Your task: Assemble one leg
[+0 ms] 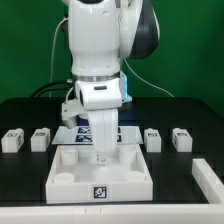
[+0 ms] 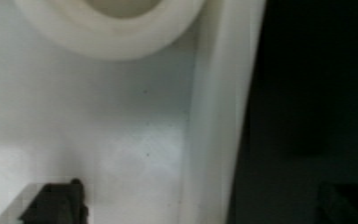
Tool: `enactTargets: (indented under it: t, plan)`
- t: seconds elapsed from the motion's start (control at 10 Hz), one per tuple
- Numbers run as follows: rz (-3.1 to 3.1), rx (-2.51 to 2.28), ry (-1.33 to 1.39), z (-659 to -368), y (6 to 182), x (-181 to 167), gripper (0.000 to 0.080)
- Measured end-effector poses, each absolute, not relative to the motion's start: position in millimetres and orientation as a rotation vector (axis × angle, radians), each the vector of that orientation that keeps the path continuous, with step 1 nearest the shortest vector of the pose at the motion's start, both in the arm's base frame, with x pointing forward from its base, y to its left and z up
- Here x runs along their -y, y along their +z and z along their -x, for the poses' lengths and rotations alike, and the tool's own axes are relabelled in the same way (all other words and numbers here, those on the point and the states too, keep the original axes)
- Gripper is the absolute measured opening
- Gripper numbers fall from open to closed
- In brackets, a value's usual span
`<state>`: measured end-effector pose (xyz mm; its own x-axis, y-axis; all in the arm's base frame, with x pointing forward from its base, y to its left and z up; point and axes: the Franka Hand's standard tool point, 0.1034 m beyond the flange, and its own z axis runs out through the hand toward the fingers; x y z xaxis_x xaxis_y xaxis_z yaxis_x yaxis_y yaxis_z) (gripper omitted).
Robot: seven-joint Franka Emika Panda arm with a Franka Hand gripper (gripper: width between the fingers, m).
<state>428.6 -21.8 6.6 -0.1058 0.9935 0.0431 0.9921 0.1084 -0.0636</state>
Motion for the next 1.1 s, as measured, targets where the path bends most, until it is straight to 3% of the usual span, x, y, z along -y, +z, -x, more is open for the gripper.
enactTargets:
  t: [0.1, 0.4, 0.5, 0.6, 1.1]
  plan:
    - [2.050, 2.281, 0.029, -428.5, 6.5, 22.0, 0.0650]
    - [2.050, 2.279, 0.030, -428.0, 5.9, 22.2, 0.0252]
    - [2.050, 2.279, 0.031, -427.8, 5.7, 22.2, 0.0252]
    - [2.053, 2.278, 0.029, -428.1, 5.8, 22.5, 0.0081]
    - [2.062, 2.286, 0.014, -431.6, 7.1, 23.0, 0.0058]
